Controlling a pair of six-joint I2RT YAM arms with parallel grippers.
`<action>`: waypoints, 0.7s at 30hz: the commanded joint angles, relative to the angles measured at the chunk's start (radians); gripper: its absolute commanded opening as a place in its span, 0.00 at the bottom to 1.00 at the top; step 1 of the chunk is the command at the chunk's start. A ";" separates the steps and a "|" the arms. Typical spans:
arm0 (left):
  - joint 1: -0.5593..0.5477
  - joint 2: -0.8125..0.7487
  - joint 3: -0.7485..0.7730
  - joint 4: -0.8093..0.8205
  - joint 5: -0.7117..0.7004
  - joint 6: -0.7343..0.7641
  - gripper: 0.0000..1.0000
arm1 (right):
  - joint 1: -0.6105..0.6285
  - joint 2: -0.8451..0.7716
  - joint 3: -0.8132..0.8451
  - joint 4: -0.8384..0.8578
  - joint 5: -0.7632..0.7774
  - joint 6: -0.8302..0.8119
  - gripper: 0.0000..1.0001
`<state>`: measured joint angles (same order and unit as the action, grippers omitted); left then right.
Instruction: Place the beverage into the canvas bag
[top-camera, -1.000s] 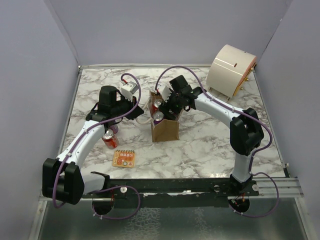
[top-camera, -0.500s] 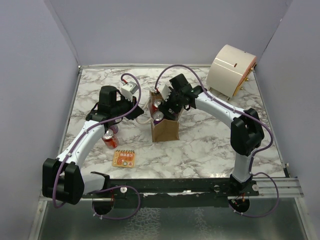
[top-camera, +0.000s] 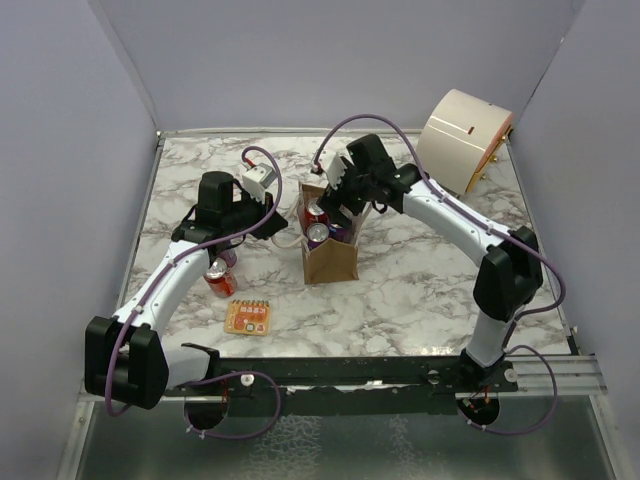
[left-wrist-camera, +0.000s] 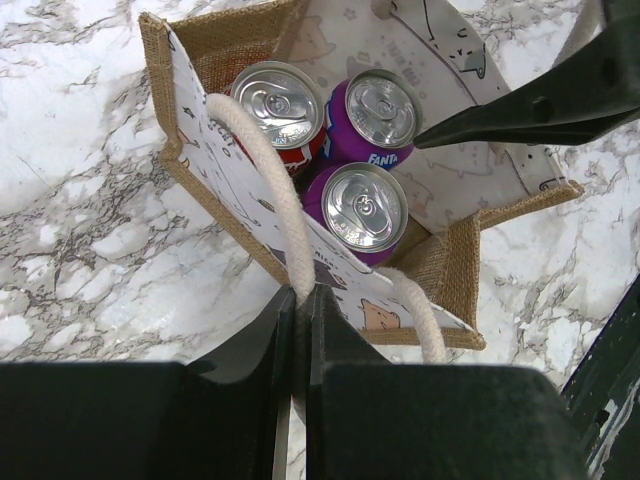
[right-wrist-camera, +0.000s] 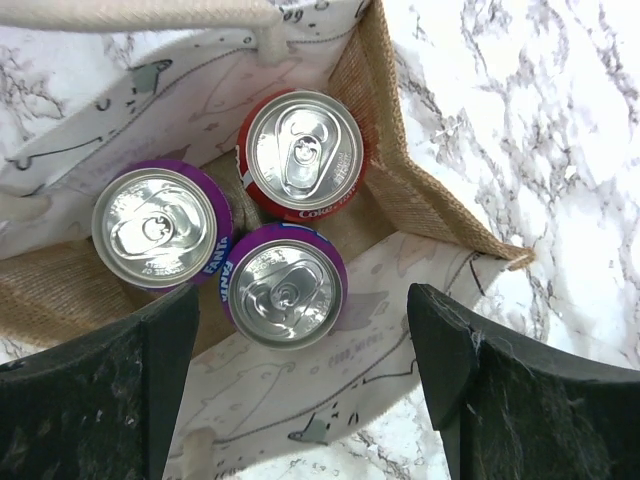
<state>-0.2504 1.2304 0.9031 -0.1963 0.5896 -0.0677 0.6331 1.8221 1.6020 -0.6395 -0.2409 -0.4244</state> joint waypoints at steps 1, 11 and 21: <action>-0.004 -0.029 0.005 -0.001 -0.011 0.015 0.00 | -0.004 -0.080 0.037 -0.011 -0.040 -0.011 0.84; -0.004 -0.023 0.039 -0.039 -0.012 0.047 0.03 | -0.003 -0.238 0.036 -0.021 -0.202 -0.017 0.85; -0.004 -0.014 0.125 -0.124 0.024 0.106 0.23 | -0.004 -0.418 -0.063 -0.020 -0.176 -0.059 0.85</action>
<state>-0.2504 1.2301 0.9833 -0.2741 0.5831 -0.0048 0.6331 1.4712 1.5948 -0.6575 -0.4152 -0.4469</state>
